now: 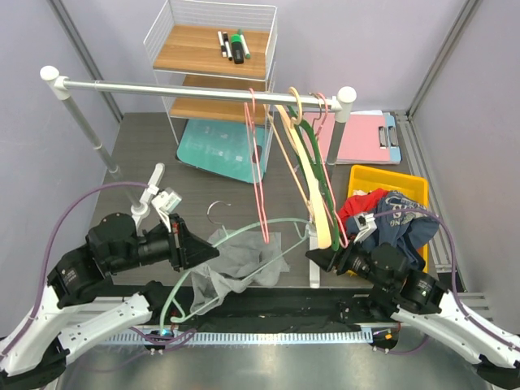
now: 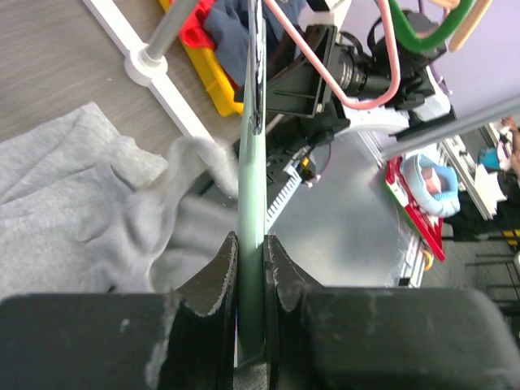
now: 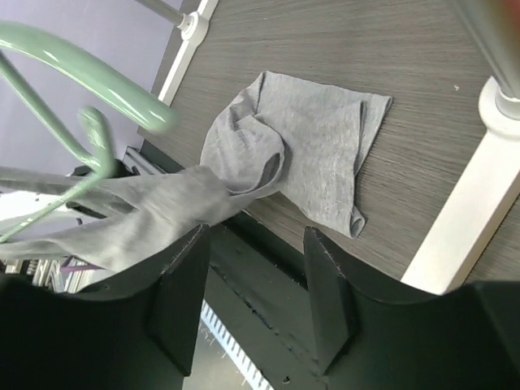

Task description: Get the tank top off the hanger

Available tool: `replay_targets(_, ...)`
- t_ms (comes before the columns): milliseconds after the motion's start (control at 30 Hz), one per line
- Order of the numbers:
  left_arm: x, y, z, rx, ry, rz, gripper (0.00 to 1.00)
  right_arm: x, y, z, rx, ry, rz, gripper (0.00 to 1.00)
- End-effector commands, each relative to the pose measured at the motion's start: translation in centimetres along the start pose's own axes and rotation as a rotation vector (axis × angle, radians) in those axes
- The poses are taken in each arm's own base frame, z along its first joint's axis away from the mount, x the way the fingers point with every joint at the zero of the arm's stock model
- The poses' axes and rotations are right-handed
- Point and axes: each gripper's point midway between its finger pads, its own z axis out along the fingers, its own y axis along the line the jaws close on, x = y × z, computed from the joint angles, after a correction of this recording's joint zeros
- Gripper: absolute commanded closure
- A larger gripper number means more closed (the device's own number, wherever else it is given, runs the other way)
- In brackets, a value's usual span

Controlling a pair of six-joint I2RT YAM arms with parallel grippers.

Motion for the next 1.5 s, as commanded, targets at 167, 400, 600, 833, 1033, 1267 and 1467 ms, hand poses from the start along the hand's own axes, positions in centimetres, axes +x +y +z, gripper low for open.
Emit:
replay_targets(167,0.3,-3.2,0.3,0.171,0.08,0.061,1.0,-2.9,4.9,-3.8,-0.187,-0.042,-0.155,0.35)
replay_targets(400,2.3,-4.8,0.4,0.299,0.204,0.064,1.0,-3.0,6.0,-5.0,-0.272,-0.064,-0.154,0.33)
replay_targets(600,2.8,-5.6,0.6,0.376,0.224,0.066,1.0,-1.3,7.8,-5.4,-0.384,0.027,-0.176,0.35)
replay_targets(833,3.3,-5.3,2.2,0.387,0.267,0.034,1.0,0.4,9.7,-5.7,-0.538,0.092,-0.152,0.45)
replay_targets(1033,3.4,-5.5,2.8,0.405,0.283,0.018,1.0,1.6,10.1,-4.5,-0.591,0.127,-0.099,0.58)
replay_targets(1267,2.9,-5.1,3.0,0.369,0.249,0.012,1.0,1.4,9.6,-3.1,-0.554,0.106,-0.064,0.96)
replay_targets(1467,1.8,-4.3,2.6,0.299,0.17,0.023,0.65,1.2,8.6,-2.9,-0.515,0.075,-0.054,0.99)
